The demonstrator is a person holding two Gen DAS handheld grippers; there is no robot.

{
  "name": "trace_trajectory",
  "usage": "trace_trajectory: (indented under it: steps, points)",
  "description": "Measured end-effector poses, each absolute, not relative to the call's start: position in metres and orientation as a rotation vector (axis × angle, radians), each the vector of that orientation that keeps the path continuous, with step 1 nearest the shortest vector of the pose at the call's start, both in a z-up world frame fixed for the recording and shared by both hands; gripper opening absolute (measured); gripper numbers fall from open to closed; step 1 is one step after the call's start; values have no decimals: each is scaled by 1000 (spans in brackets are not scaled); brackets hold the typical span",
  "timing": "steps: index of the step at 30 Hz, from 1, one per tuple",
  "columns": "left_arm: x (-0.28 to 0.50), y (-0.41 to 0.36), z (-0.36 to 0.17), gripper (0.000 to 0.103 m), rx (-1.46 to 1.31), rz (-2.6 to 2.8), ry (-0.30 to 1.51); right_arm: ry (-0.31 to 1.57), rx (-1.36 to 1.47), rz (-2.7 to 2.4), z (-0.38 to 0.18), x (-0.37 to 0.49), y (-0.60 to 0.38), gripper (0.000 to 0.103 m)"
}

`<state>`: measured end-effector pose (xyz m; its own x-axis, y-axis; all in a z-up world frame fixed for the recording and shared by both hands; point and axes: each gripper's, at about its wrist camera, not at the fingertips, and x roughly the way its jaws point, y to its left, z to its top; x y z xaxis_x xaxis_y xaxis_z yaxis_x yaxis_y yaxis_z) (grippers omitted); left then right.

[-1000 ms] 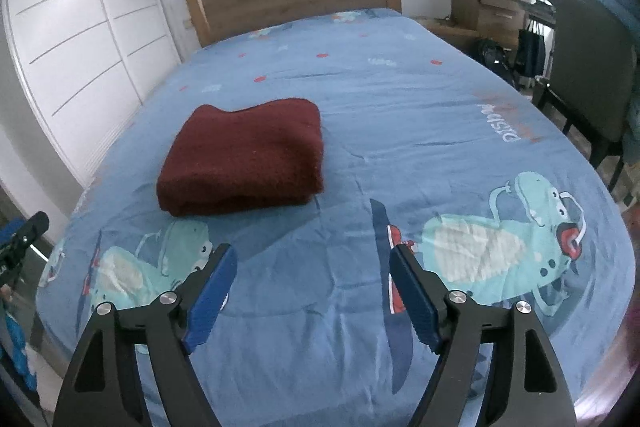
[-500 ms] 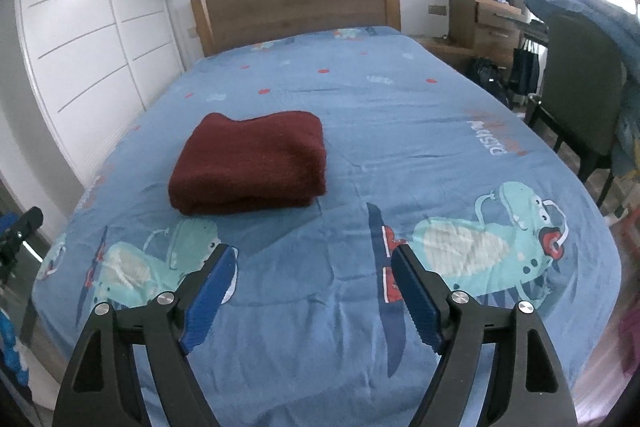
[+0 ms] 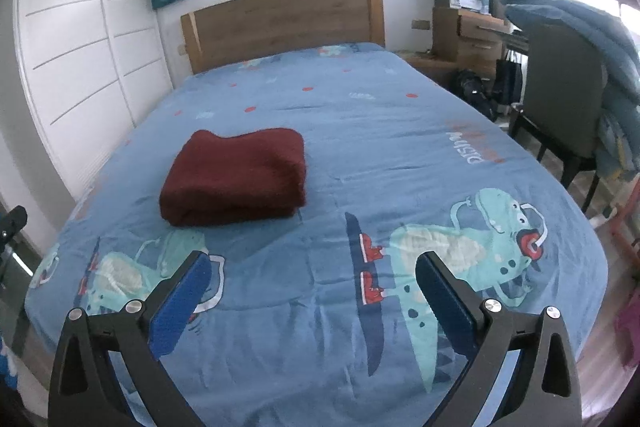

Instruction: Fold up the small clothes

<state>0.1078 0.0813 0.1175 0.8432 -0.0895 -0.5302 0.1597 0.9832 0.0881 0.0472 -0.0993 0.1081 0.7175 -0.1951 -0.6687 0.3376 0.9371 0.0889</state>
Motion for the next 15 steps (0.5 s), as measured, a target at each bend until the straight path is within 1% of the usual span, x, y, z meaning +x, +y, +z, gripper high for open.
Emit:
trace_trajectory:
  steps: [15]
  points:
    - [105,70,111,89,160,-114,551,671,171,-350,110,39,-103,102]
